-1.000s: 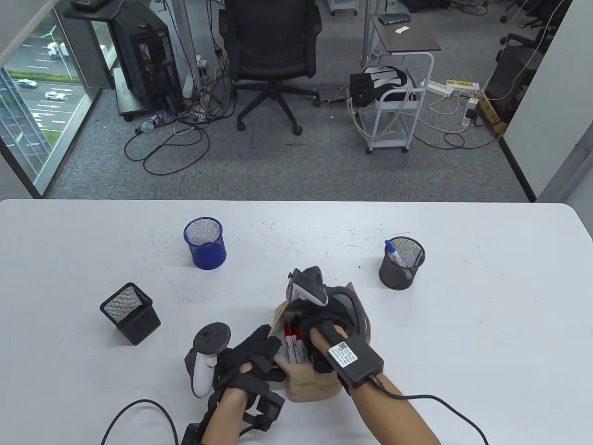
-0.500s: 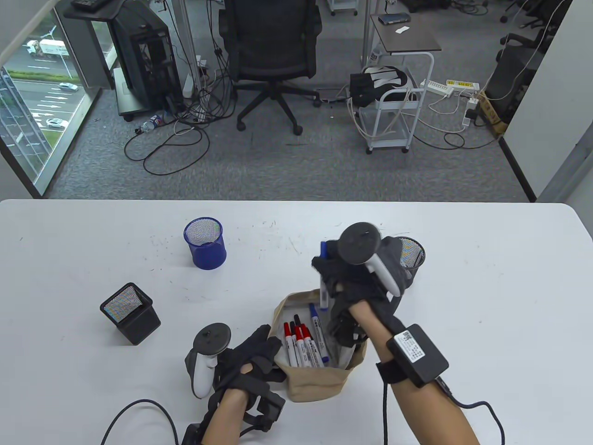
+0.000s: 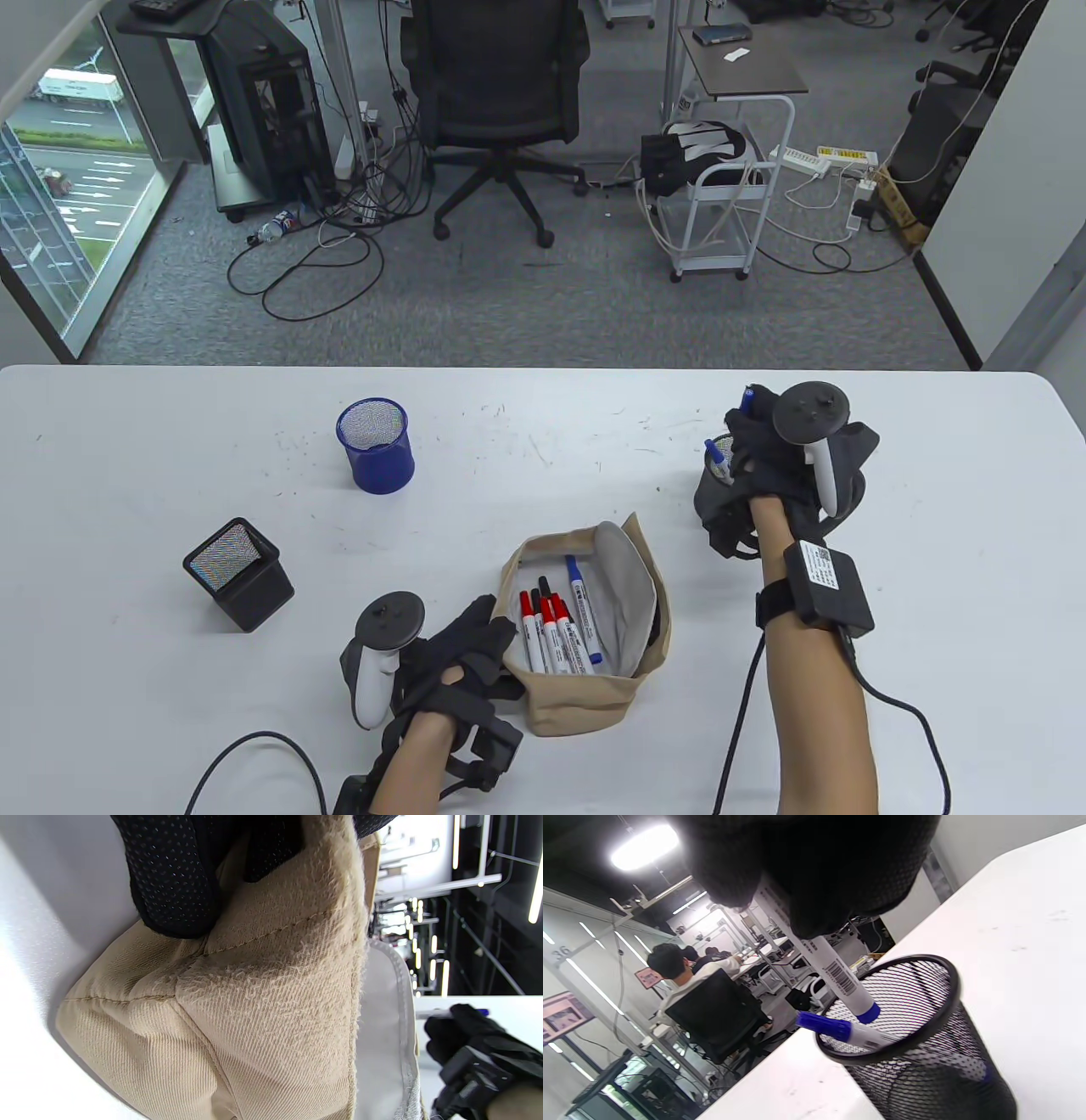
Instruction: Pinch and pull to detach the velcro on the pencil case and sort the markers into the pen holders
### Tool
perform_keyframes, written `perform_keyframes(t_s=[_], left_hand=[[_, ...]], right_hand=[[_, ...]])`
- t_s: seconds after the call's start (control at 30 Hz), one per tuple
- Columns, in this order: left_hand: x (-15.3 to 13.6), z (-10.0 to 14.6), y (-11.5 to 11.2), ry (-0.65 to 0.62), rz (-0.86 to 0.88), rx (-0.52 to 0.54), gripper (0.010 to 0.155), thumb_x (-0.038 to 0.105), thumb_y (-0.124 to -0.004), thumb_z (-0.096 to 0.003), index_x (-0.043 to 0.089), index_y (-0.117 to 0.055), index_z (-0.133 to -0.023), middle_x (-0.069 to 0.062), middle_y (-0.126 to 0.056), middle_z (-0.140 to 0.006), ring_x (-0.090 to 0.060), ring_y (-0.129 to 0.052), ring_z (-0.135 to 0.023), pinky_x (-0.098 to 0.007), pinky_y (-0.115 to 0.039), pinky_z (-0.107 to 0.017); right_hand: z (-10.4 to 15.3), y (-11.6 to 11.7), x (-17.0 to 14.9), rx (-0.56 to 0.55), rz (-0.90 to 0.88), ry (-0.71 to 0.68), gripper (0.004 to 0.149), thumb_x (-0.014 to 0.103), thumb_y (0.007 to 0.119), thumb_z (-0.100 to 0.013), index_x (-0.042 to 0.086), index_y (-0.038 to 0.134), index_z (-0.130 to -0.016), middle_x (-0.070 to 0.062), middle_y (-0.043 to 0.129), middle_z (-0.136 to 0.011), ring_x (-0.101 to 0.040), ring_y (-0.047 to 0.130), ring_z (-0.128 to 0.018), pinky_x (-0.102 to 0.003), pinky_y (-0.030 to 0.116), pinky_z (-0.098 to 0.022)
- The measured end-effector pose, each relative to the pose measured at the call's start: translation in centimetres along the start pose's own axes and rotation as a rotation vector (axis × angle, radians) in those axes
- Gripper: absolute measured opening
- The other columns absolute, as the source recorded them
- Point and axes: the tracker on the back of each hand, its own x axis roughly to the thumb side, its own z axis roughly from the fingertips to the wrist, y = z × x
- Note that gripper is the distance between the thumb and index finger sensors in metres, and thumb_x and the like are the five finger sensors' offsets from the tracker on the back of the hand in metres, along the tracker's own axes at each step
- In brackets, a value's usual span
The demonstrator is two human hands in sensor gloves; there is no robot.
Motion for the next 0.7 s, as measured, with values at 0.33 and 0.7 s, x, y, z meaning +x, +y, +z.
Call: perform_keyframes(t_s=[0.33,0.7], left_hand=[[0.0,0.0,0.0,-0.007,-0.003,0.001,0.072,0.037,-0.068,-0.0587,0.004,-0.043,-0.117,-0.033,-0.060,-0.113,-0.048,-0.084,-0.091,-0.038,-0.097,-0.044],[0.1,0.1,-0.1,-0.017,-0.002,0.004,0.072,0.037,-0.069,-0.0585,0.003,-0.043,-0.117,-0.033,-0.060,-0.113,-0.048,-0.084,-0.090,-0.038,-0.097,-0.044]], right_hand=[[2.8,-0.8,3.6,0.107,0.036,-0.142,0.059,0.035,0.091,-0.044,0.005,0.079,-0.093,-0.020,0.096,-0.083,-0.030,0.106,-0.052,-0.042,0.088,-0.035],[14.1,5.0,11.4,0.434,0.280,-0.502,0.055,0.037,0.091,-0.045,0.002,0.085,-0.087,-0.019,0.103,-0.072,-0.026,0.109,-0.041,-0.037,0.091,-0.028]])
